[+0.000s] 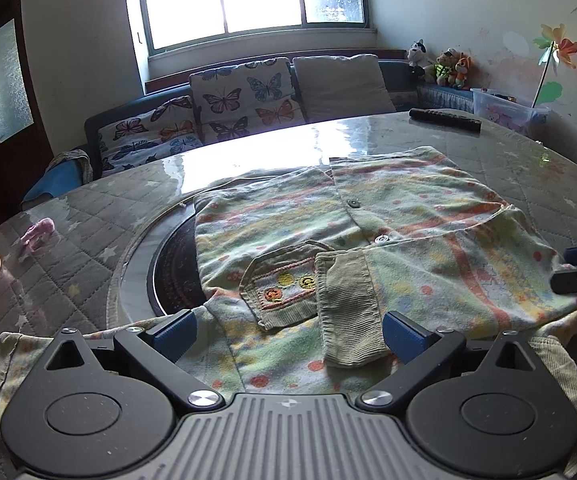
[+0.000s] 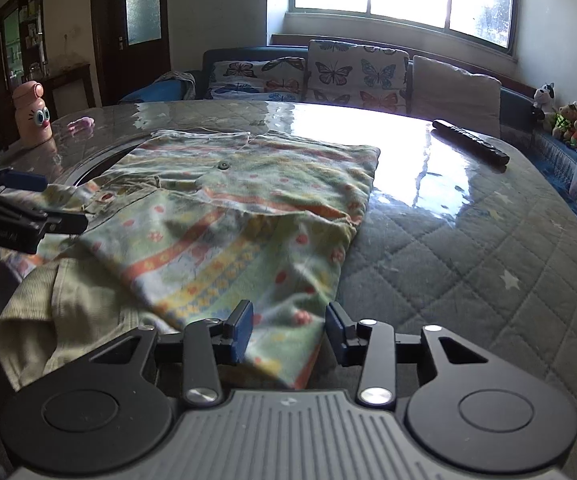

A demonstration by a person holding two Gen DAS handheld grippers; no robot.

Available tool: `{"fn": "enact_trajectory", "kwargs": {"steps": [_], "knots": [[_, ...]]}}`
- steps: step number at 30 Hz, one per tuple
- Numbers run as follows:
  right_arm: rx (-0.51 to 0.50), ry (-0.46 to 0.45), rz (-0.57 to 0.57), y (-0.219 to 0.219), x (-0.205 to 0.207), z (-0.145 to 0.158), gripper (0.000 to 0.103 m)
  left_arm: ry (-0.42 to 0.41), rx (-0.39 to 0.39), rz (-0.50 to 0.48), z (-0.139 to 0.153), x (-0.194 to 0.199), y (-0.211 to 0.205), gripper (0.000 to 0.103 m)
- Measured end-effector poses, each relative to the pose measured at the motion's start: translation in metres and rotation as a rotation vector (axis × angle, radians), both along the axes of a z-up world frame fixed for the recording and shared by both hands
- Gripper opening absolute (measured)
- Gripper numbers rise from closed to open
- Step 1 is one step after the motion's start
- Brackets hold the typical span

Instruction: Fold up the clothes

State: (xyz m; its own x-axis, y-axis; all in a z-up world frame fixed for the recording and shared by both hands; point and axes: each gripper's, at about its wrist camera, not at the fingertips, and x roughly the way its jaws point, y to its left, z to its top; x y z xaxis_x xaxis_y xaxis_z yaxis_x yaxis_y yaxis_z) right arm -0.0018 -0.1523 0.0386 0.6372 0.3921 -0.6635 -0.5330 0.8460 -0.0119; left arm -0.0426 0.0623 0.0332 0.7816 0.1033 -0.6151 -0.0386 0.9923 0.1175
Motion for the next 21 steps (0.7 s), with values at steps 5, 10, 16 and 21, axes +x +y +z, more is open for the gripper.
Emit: {"fn": "enact_trajectory", "kwargs": {"steps": [5,10,16,21], "knots": [[-0.013,-0.010,0.011,-0.004,-0.013,0.001,0.040,0.001,-0.001,0.004,0.000,-0.001,0.000,0.100],[-0.012,-0.031,0.016,-0.002,-0.014,0.009,0.041,-0.013,-0.003,0.002,0.004,0.000,-0.002,0.101],[0.003,-0.064,0.058,0.014,-0.008,0.020,0.041,0.009,0.011,0.008,-0.004,0.006,-0.002,0.101],[-0.004,-0.075,0.137,0.047,0.001,0.021,0.047,0.021,0.020,0.023,-0.007,0.003,0.003,0.101]]}}
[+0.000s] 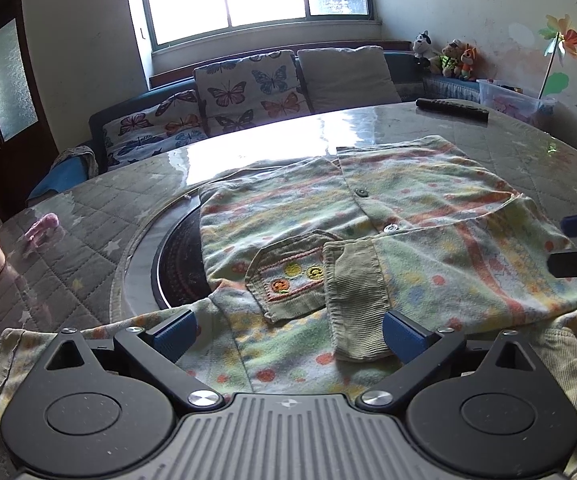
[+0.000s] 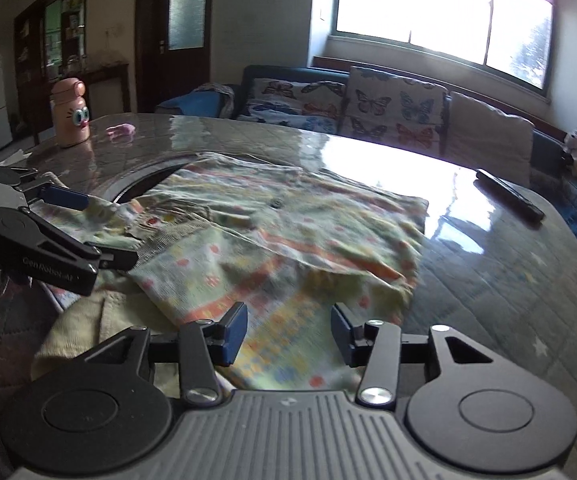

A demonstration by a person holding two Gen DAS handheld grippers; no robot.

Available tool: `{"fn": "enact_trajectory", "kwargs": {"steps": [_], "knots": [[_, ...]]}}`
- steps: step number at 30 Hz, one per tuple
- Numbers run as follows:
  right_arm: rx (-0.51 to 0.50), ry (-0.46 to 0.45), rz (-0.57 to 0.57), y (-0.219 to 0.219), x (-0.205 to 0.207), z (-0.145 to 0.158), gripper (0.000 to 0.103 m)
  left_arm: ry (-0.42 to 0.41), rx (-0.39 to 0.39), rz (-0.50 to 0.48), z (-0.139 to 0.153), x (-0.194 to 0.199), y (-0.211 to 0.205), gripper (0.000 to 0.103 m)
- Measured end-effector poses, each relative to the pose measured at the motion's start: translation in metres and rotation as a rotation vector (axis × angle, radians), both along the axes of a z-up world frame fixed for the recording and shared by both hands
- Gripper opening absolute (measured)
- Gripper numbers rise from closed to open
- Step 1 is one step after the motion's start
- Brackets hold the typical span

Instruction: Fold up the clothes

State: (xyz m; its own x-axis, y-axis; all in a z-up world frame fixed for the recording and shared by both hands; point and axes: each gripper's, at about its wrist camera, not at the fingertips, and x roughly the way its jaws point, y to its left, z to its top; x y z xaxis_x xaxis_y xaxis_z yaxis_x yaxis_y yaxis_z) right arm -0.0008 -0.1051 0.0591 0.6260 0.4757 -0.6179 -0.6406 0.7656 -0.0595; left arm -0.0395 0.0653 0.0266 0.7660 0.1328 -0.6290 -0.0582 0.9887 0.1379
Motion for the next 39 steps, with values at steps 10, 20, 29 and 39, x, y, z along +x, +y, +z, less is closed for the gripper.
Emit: {"fn": "enact_trajectory", "kwargs": {"steps": [10,20,29,39], "knots": [[-0.033,-0.003,0.108,0.065,0.013,-0.014,0.054,-0.007,-0.009,0.086,0.005,-0.022,0.033,0.102],[-0.037,-0.023,0.151,0.083,0.005,-0.018,0.056,-0.044,-0.014,0.271,0.014,-0.051,0.093,0.103],[-0.021,-0.030,0.161,0.093,0.005,-0.017,0.056,-0.056,0.027,0.438,0.019,-0.071,0.144,0.103],[-0.030,-0.030,0.181,0.097,-0.001,-0.017,0.056,-0.068,-0.014,0.559,0.012,-0.091,0.185,0.101]]}}
